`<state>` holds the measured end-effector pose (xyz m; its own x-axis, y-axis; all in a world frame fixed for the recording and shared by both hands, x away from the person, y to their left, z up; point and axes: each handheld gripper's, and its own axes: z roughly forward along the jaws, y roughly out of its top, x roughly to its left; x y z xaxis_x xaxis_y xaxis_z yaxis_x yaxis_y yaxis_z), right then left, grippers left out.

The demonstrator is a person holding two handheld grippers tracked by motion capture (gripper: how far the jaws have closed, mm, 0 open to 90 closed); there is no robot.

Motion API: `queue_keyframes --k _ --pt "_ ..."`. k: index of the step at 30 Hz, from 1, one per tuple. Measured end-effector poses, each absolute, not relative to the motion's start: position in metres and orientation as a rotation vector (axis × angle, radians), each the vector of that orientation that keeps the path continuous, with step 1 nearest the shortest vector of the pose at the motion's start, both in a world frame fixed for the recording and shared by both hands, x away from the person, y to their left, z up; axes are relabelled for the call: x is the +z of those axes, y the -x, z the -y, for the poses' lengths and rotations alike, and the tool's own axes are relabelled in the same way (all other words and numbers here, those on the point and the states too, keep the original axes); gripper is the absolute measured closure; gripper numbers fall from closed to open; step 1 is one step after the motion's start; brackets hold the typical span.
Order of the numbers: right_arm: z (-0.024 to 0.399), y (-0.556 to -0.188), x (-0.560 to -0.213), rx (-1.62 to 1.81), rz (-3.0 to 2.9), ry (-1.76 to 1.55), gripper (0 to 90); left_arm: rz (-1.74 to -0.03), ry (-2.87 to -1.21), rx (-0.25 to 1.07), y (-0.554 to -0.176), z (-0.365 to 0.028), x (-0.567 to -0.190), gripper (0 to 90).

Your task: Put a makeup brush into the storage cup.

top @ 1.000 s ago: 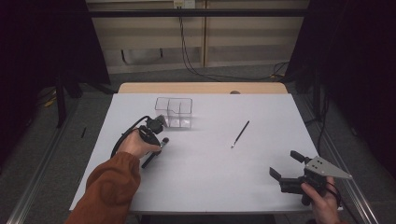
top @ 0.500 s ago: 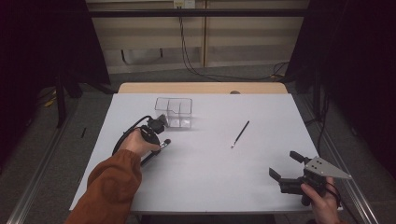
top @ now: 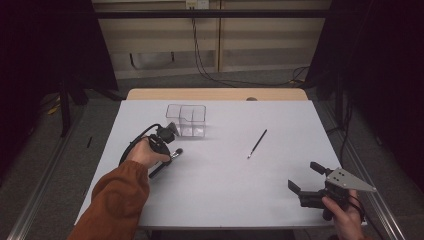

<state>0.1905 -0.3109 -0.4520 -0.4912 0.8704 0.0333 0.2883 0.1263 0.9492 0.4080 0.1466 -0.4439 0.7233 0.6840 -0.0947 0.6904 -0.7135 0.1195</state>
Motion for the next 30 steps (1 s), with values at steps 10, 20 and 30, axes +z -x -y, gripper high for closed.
queue_keyframes --k 10,20,30 --pt "0.311 -0.191 -0.452 1.371 -1.858 -1.120 0.0 -1.143 -2.686 -0.061 -0.406 -0.156 -0.444 78.9" --pt "0.311 -0.191 -0.452 1.370 -1.857 -1.121 0.0 -1.160 -2.565 -0.027 -0.401 -0.167 -0.438 78.9" --pt "0.311 -0.191 -0.452 1.371 -1.859 -1.118 0.0 -1.118 -2.426 -0.001 -0.393 -0.172 -0.426 78.8"
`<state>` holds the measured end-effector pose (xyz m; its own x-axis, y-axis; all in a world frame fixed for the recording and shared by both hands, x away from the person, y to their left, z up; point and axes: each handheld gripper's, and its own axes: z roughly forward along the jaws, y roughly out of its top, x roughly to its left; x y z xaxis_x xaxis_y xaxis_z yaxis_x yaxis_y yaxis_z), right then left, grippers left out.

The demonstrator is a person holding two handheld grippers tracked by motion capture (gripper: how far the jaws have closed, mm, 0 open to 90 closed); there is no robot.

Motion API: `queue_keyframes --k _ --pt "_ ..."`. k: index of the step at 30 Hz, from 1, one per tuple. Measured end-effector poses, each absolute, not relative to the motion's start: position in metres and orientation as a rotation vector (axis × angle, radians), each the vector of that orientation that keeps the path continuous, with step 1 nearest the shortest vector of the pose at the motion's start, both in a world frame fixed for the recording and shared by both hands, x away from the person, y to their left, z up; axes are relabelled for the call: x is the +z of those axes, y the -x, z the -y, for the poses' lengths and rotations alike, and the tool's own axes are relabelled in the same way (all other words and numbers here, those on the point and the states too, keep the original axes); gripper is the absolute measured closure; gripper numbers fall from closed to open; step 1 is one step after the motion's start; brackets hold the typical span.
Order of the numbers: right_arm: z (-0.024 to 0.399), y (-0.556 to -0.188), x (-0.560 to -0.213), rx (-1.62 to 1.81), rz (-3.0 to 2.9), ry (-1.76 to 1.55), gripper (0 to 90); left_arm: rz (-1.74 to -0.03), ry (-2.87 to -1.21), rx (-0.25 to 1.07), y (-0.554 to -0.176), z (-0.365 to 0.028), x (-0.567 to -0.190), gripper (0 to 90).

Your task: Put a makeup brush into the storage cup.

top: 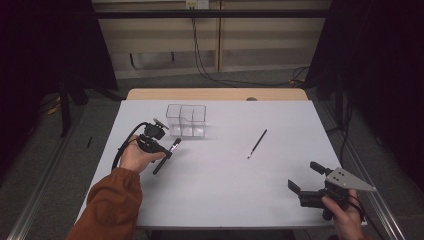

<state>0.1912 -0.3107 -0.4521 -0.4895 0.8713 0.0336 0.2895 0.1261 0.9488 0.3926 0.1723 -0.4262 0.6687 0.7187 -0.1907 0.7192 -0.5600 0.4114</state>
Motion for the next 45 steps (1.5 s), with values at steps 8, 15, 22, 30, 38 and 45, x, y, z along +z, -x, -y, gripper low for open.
queue_keyframes --k 8,15,22,30,38,45 --pt "0.311 -0.191 -0.452 1.370 -1.859 -1.117 0.0 -1.055 -2.338 0.022 -0.385 -0.176 -0.423 78.8" --pt "0.311 -0.191 -0.452 1.371 -1.852 -1.120 0.0 -1.008 -2.245 0.057 -0.377 -0.175 -0.417 78.8" --pt "0.311 -0.191 -0.452 1.372 -1.851 -1.121 0.0 -0.980 -2.164 0.116 -0.375 -0.178 -0.415 78.7" --pt "0.311 -0.191 -0.452 1.371 -1.853 -1.120 0.0 -0.921 -2.077 0.182 -0.370 -0.178 -0.415 78.7" --pt "0.311 -0.191 -0.452 1.372 -1.854 -1.120 0.0 -0.916 -1.996 0.244 -0.369 -0.181 -0.415 78.7" --pt "0.311 -0.191 -0.452 1.374 -1.852 -1.121 0.0 -0.894 -1.927 0.263 -0.366 -0.184 -0.412 78.7"
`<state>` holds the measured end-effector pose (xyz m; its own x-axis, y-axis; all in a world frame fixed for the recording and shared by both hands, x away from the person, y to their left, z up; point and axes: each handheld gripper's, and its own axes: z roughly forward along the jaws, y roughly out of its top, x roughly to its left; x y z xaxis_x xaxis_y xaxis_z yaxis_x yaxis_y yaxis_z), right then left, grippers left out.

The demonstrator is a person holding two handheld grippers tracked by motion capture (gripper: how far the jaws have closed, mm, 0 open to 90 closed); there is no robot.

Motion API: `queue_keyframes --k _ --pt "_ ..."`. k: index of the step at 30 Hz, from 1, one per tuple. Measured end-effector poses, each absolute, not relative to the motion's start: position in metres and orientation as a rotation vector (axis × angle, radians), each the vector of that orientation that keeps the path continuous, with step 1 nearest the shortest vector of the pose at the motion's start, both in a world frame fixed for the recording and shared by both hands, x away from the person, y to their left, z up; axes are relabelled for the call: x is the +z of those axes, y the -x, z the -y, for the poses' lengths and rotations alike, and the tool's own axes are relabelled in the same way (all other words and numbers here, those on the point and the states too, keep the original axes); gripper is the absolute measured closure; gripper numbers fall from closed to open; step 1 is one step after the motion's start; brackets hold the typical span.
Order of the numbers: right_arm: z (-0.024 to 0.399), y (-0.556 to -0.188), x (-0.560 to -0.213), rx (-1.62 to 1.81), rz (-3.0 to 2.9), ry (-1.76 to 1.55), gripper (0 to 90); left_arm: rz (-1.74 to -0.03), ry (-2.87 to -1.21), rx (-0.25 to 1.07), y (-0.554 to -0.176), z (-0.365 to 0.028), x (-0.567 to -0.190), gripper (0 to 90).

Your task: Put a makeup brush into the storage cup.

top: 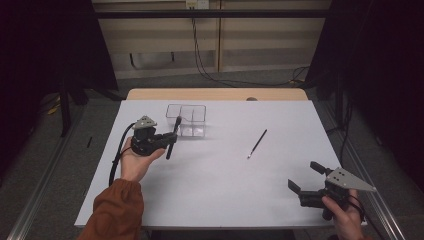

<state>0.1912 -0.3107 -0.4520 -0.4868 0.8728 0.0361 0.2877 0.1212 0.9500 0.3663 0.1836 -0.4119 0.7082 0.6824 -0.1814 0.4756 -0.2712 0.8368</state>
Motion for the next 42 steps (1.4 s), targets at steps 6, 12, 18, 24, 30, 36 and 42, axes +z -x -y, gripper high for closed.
queue_keyframes --k 6,12,18,24,30,36,42 --pt "0.311 -0.191 -0.452 1.374 -1.852 -1.120 0.0 -0.842 -1.885 0.312 -0.361 -0.181 -0.409 78.8" --pt "0.311 -0.191 -0.452 1.374 -1.853 -1.120 0.0 -0.809 -1.851 0.345 -0.358 -0.179 -0.406 78.7" --pt "0.311 -0.191 -0.452 1.374 -1.852 -1.119 0.0 -0.802 -1.807 0.360 -0.357 -0.180 -0.401 78.8" --pt "0.310 -0.191 -0.452 1.374 -1.853 -1.118 0.0 -0.778 -1.783 0.382 -0.357 -0.180 -0.399 78.7" --pt "0.310 -0.191 -0.452 1.377 -1.852 -1.117 0.0 -0.777 -1.743 0.387 -0.359 -0.183 -0.395 78.7" --pt "0.310 -0.192 -0.452 1.375 -1.854 -1.120 0.0 -0.773 -1.727 0.396 -0.362 -0.181 -0.390 78.7" --pt "0.310 -0.192 -0.452 1.374 -1.855 -1.120 0.0 -0.766 -1.720 0.393 -0.368 -0.171 -0.384 78.7"
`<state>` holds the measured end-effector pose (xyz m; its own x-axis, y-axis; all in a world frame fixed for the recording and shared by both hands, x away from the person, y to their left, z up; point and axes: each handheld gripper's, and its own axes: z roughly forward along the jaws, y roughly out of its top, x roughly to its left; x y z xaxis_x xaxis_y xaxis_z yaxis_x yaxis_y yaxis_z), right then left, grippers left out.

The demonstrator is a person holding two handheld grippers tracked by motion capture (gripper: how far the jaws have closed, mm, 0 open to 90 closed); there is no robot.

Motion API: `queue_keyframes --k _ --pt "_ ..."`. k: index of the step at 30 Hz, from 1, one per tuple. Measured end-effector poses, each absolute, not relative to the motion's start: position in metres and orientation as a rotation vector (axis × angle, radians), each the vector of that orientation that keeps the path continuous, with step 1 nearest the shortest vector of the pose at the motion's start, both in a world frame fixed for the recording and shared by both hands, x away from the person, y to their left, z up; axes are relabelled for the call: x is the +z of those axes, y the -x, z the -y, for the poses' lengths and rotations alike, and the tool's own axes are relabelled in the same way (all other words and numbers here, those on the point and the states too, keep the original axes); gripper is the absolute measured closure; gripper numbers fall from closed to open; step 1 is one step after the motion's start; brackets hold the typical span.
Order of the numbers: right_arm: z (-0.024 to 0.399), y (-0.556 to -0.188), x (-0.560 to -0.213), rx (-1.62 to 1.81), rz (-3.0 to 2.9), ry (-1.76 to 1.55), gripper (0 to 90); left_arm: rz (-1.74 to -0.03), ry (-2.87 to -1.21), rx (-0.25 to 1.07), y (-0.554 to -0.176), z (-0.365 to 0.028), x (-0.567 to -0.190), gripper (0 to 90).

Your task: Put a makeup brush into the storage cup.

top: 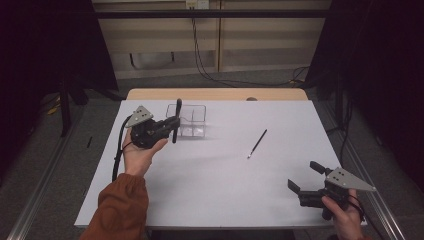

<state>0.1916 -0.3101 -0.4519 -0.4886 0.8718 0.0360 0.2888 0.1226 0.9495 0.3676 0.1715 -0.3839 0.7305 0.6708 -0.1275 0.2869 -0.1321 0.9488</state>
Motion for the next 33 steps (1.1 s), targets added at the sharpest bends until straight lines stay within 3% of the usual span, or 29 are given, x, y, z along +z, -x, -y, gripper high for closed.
queue_keyframes --k 33 --pt "0.309 -0.191 -0.452 1.384 -1.863 -1.112 0.0 -0.693 -1.641 0.428 -0.398 -0.125 -0.353 78.7"
